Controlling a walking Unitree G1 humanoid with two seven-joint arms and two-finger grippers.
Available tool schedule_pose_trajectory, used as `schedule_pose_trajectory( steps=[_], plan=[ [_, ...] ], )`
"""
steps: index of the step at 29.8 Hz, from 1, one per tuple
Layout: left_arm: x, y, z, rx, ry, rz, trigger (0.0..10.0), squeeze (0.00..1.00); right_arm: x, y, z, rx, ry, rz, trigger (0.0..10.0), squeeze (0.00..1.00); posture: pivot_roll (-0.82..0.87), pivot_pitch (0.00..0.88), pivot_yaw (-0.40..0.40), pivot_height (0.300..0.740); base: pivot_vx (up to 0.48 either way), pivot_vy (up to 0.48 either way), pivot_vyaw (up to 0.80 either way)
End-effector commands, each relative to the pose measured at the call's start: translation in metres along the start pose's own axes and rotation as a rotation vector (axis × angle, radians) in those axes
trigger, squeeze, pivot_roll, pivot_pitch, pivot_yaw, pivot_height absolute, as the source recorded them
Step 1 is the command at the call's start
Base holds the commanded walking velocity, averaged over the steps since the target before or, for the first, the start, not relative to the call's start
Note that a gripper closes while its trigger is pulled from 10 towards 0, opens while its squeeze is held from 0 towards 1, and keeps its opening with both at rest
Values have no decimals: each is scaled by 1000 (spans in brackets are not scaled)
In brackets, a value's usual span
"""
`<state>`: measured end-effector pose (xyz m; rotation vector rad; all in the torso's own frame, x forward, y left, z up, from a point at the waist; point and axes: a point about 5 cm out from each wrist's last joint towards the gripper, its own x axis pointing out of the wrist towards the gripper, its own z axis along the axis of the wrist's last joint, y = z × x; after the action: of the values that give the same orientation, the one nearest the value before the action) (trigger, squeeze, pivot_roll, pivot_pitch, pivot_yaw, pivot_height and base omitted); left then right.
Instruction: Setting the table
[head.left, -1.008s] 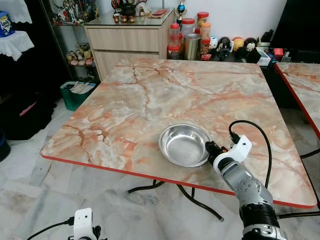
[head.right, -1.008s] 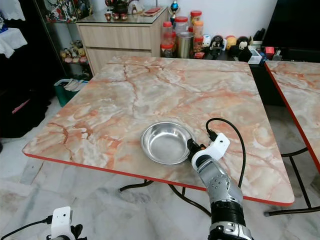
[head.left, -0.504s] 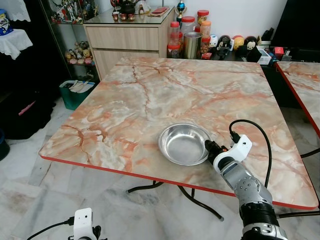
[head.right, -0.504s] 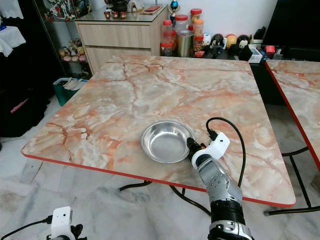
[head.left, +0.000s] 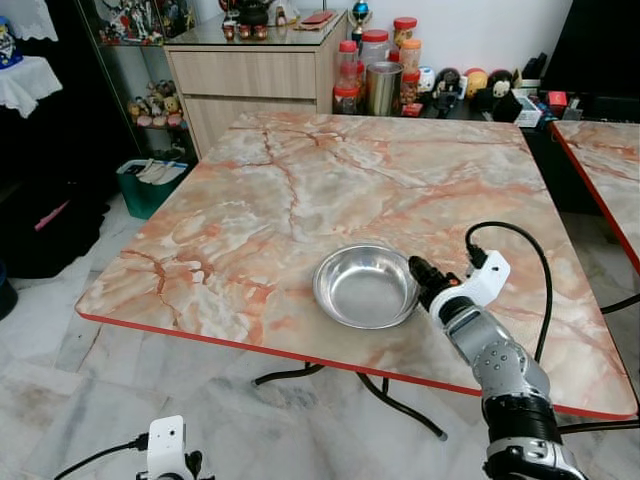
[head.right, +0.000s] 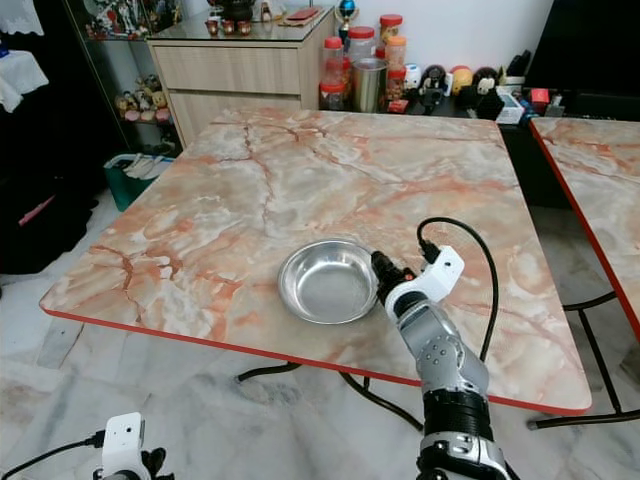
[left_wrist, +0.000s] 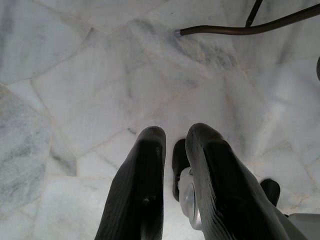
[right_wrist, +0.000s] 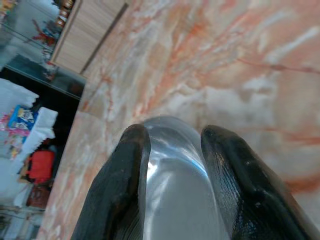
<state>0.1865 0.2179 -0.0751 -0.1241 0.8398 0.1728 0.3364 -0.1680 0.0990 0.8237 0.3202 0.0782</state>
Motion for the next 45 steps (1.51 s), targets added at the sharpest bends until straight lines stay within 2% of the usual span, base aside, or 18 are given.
schedule_pose_trajectory(
  steps=[1,3,7,12,13,14,15,16,23,25,29,34,38,45],
  plan=[
    [0,6,4,-13,-19,17,10000,0,0,10,17,-43,-102,34,10000,0,33,0,33,728,0,0,0],
    [0,6,5,-14,-22,16,10000,0,-2,12,22,-65,-143,45,10000,0,33,0,33,728,0,0,0],
    [1,4,6,-20,-27,14,10000,0,-4,14,23,-124,-152,62,10000,0,33,0,33,728,0,0,0],
    [1,1,5,-25,-29,11,10000,0,-6,11,26,-275,-225,15,10000,0,21,0,27,728,0,0,0],
    [1,1,5,-25,-29,11,10000,0,-6,5,26,-363,-243,-38,10000,0,16,0,26,728,0,0,0],
    [1,1,5,-25,-29,11,10000,0,-6,5,26,-363,-243,-38,10000,0,16,0,26,728,0,0,0],
    [0,-1,4,-25,-28,10,10000,0,-7,-1,24,-500,-265,-85,10000,0,10,0,23,728,0,0,0],
    [0,-2,2,-20,-25,7,10000,0,-10,-8,24,-562,-299,-124,10000,0,10,0,22,728,0,0,0],
    [1,-3,3,-3,-26,4,10000,0,-17,-9,20,-807,-368,-132,10000,0,4,0,30,728,0,0,0],
    [1,-4,6,6,-37,1,10000,0,-22,-6,26,-820,-467,-148,10000,0,4,0,30,728,0,0,0],
    [1,-4,7,8,-47,4,10000,0,-24,4,38,-814,-570,-143,10000,0,14,0,25,728,0,0,0],
    [1,-3,7,9,-50,4,10000,0,-20,15,39,-816,-589,-90,10000,0,14,0,20,728,0,0,0],
    [1,-5,7,7,-61,3,10000,0,-14,16,31,-817,-558,-71,10000,0,22,0,14,728,0,-262,0],
    [0,-5,7,6,-69,3,10000,0,-12,24,29,-813,-573,-43,10000,0,20,0,16,728,0,-292,0]
  ],
)
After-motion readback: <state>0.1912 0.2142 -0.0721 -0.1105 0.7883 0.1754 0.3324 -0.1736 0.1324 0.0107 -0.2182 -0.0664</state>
